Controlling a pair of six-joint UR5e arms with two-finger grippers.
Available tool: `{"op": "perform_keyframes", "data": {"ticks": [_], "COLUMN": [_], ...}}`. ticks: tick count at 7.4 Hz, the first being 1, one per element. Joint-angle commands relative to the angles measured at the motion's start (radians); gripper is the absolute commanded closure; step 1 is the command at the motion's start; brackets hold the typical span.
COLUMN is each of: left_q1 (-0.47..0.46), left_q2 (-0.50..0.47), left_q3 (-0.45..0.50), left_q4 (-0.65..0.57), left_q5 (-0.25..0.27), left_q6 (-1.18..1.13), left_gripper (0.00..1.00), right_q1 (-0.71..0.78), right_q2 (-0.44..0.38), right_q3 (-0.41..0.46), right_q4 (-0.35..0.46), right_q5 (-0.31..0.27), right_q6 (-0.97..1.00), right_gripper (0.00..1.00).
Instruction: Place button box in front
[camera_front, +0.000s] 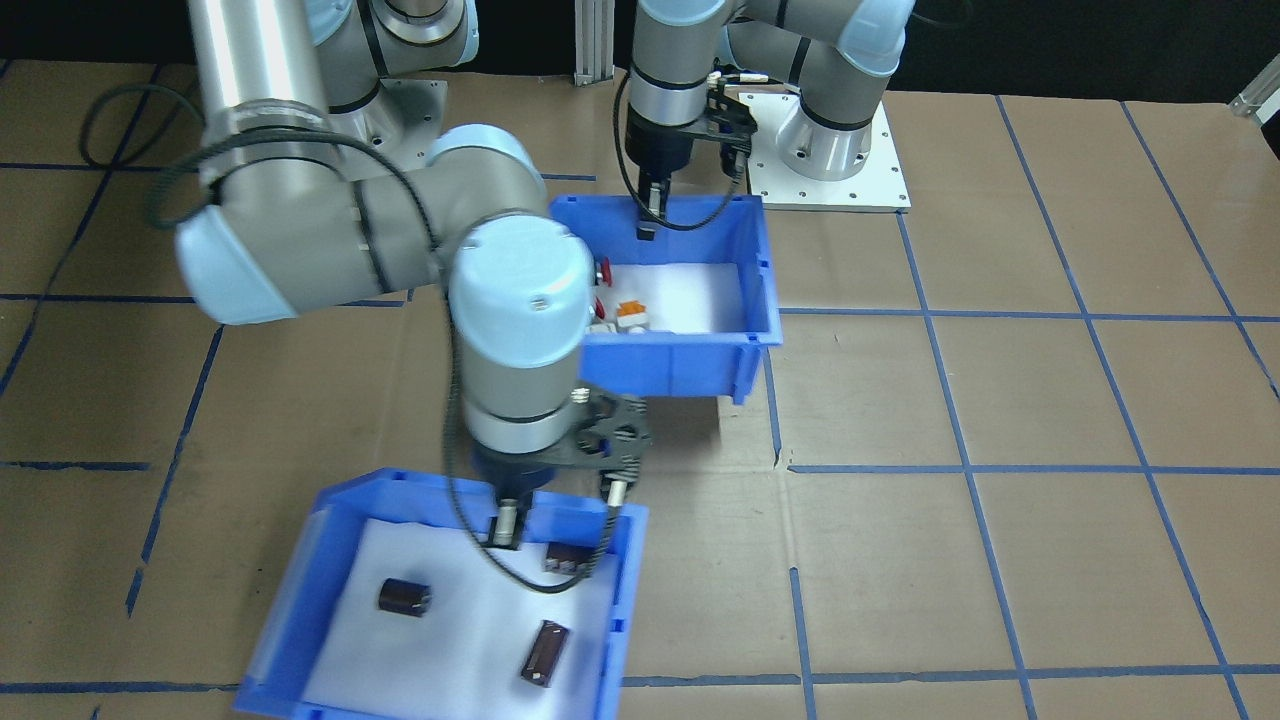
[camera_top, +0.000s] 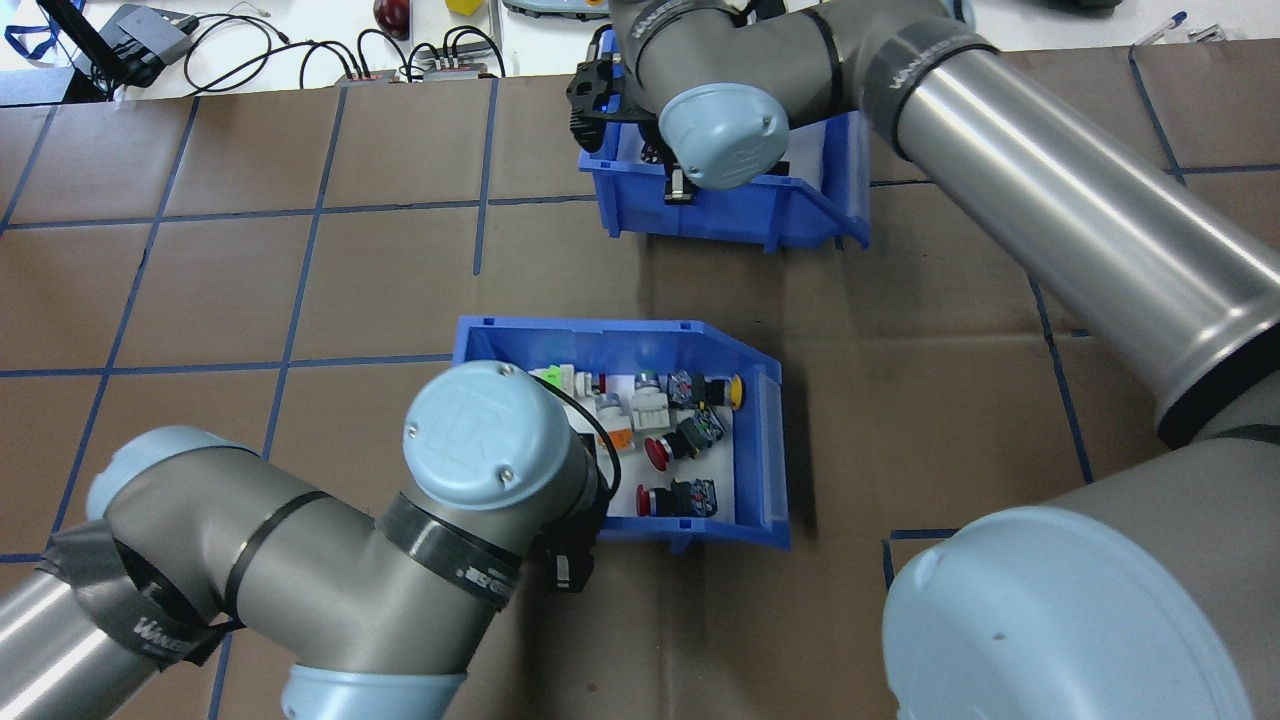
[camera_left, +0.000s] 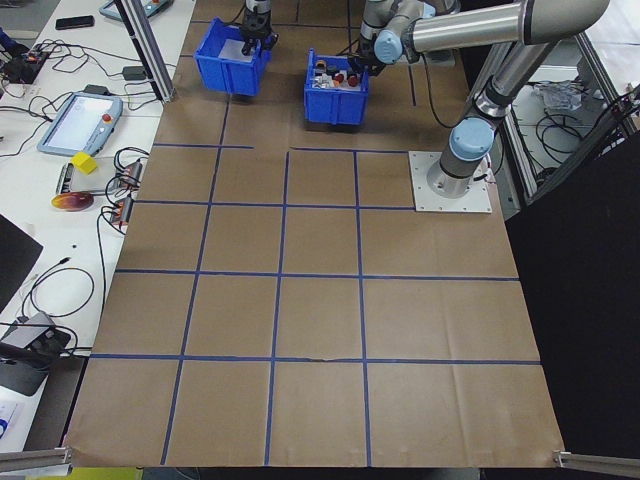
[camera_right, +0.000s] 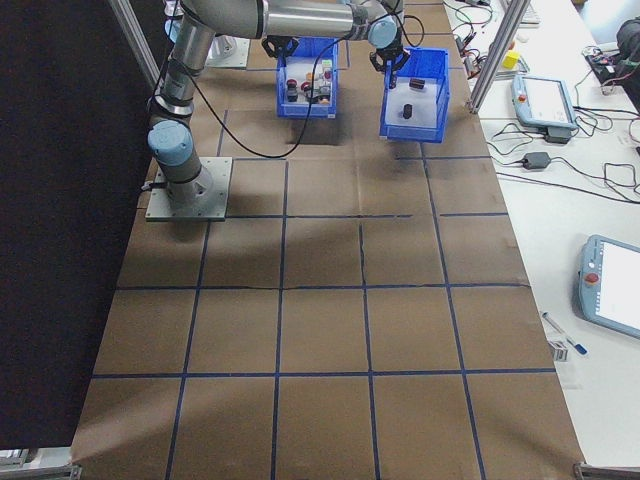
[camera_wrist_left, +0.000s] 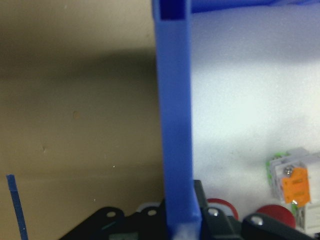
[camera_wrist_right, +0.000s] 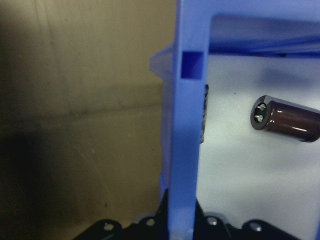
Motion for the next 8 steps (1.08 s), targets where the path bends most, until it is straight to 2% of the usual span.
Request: {"op": "perform_keyframes", "data": {"ticks": [1, 2, 3, 6, 7, 8], "left_q1": [0.203, 0.281, 0.317, 0.299, 0.279, 0.241], "left_q2": [-0.037, -0.072, -0.144, -0.406, -0.454, -0.512], "left_q3": [0.051, 0.106, 0.19, 0.471, 0.52, 0.562], "left_q4": [-0.008, -0.002, 0.001, -0.002, -0.002, 0.004], "left_q5": [0.0, -0.009, -0.017, -0.02, -0.058, -0.073], "left_q6": [0.23, 0.31, 0.339, 0.337, 0.335, 0.32], "left_gripper": [1.0, 1.0, 1.0, 1.0, 1.0, 1.0], "right_q1": [-0.145, -0.212, -0.255, -0.35, -0.403, -0.438], "right_q2": [-0.097, -0.142, -0.18, -0.306, -0.367, -0.416], "right_q3": [0.105, 0.166, 0.214, 0.352, 0.413, 0.472], "right_q4": [0.001, -0.013, -0.013, -0.016, -0.016, -0.016], "right_q5": [-0.002, 0.0, 0.0, 0.003, 0.014, 0.017], "right_q6": [-0.14, -0.196, -0.257, -0.479, -0.538, -0.588], "right_gripper": [0.88, 0.88, 0.88, 0.88, 0.88, 0.88]}}
